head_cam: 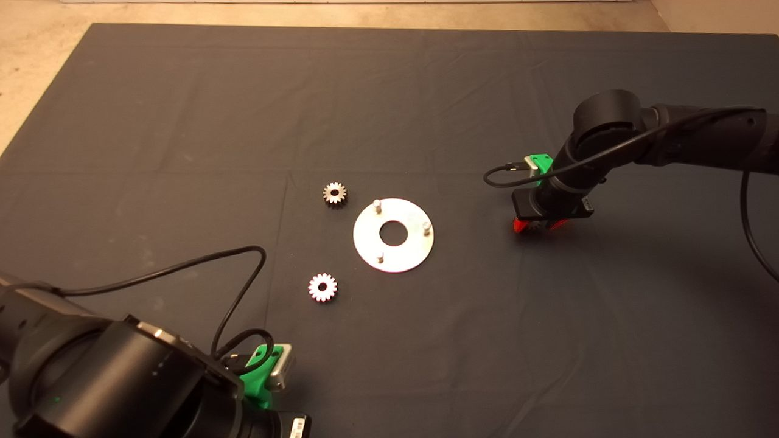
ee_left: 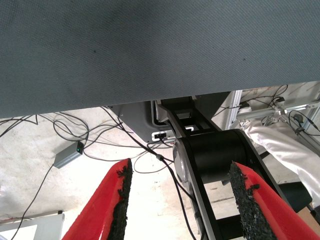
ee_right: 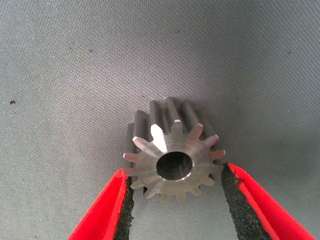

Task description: Install three planetary gears onto the carrier pins

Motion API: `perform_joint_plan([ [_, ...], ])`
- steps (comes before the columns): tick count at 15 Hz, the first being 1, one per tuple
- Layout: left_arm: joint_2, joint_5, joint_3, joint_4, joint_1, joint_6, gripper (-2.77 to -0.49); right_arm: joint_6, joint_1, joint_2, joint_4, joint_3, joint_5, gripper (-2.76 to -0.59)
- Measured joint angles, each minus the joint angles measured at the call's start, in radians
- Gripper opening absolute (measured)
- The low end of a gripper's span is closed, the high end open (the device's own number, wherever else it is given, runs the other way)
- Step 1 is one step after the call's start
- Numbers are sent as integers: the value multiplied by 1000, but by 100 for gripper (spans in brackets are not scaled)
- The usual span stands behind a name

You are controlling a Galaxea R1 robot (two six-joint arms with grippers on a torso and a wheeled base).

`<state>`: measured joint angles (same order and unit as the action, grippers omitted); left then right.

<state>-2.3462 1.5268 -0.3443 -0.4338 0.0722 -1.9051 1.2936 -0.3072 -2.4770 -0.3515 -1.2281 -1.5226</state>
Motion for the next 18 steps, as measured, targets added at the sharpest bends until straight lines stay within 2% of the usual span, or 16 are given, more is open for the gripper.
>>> perform_joint_plan([
  [2, 0, 0, 0, 0, 0, 0, -194, 0, 0, 0, 0, 0, 0, -211],
  [8, 0, 0, 0, 0, 0, 0, -194, -8, 0, 0, 0, -10, 1, -234],
  [18, 0, 0, 0, 0, 0, 0, -194, -21, 0, 0, 0, -15, 1, -245],
])
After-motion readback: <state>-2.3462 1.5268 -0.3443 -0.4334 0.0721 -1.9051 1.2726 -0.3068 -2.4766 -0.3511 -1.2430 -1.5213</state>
